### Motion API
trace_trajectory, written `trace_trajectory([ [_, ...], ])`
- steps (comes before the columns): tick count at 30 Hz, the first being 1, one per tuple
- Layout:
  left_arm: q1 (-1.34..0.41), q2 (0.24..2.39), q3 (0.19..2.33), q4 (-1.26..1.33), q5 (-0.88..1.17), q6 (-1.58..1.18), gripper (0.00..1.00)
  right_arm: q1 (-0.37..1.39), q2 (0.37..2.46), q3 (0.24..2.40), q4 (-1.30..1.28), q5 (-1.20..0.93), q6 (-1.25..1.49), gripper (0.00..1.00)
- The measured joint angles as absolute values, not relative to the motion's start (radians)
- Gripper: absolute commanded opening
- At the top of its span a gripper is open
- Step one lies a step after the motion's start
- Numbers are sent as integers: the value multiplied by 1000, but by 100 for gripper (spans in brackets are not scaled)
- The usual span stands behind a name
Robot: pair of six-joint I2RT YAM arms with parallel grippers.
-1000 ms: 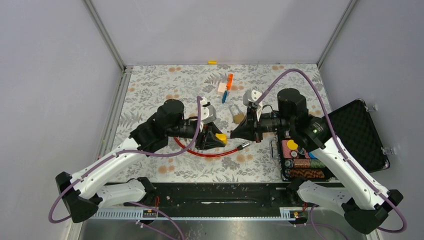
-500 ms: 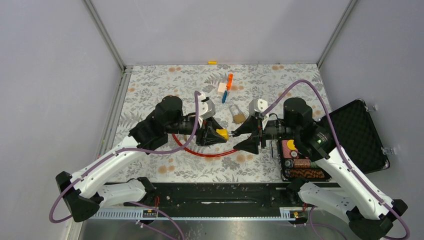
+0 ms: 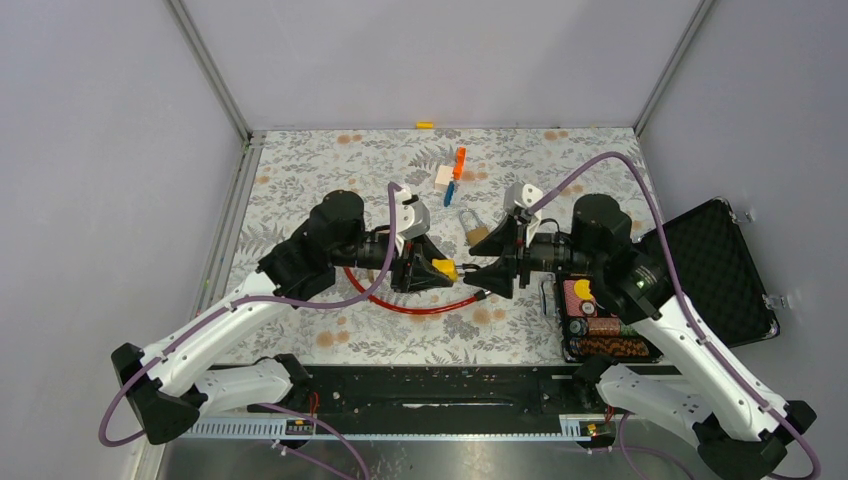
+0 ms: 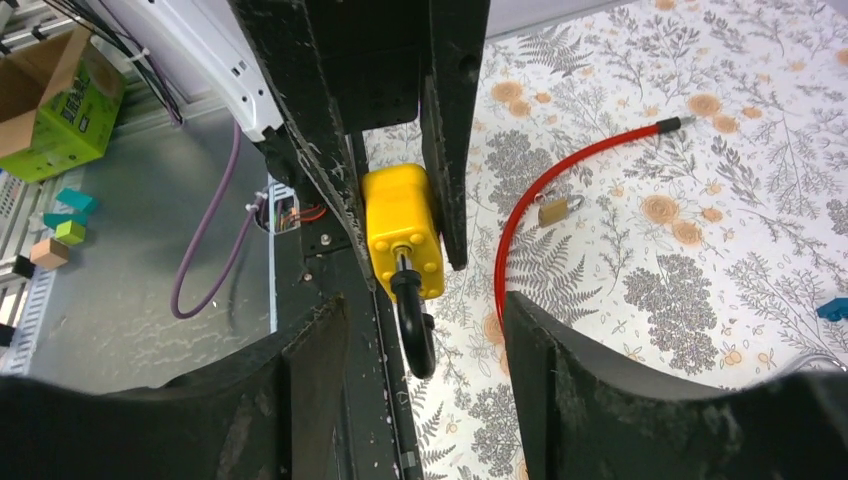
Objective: Lock with the key
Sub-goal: Lock the lock.
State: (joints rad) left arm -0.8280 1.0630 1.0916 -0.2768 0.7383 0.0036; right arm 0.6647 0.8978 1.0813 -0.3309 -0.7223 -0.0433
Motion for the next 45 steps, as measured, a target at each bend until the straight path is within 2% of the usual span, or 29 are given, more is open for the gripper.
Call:
trace_trajectory([
  [4, -828, 1063, 1092, -277, 738, 7, 0, 665, 874, 1081, -323, -720, -27, 45],
  [6, -828, 1063, 1092, -278, 739, 7, 0, 665, 873, 1081, -324, -725, -22, 42],
  [9, -828, 1062, 1092, -278, 739, 7, 0, 665, 882, 1082, -339, -728, -19, 43],
  [10, -828, 1062, 1092, -278, 740, 7, 0, 665, 886, 1082, -348, -728, -19, 38],
  [12, -828, 1061, 1092, -278, 742, 7, 0, 665, 891, 1082, -361, -728, -21, 8],
  [13, -828, 1061, 1092, -277, 744, 7, 0, 665, 893, 1082, -363, -728, -22, 0],
  [24, -809, 1065, 1092, -260, 778, -51, 0, 662, 900, 1053, -289, -751, 99, 0],
  [40, -772, 1099, 1090, -245, 811, -91, 0, 673, 831, 884, -30, -642, 186, 0],
  [41, -770, 1100, 1090, -245, 809, -93, 4, 675, 828, 876, -15, -630, 192, 0],
  [43, -769, 1102, 1090, -240, 800, -100, 19, 677, 815, 859, 7, -604, 206, 0],
  [45, -769, 1101, 1090, -224, 796, -112, 46, 682, 796, 848, 22, -581, 220, 0],
])
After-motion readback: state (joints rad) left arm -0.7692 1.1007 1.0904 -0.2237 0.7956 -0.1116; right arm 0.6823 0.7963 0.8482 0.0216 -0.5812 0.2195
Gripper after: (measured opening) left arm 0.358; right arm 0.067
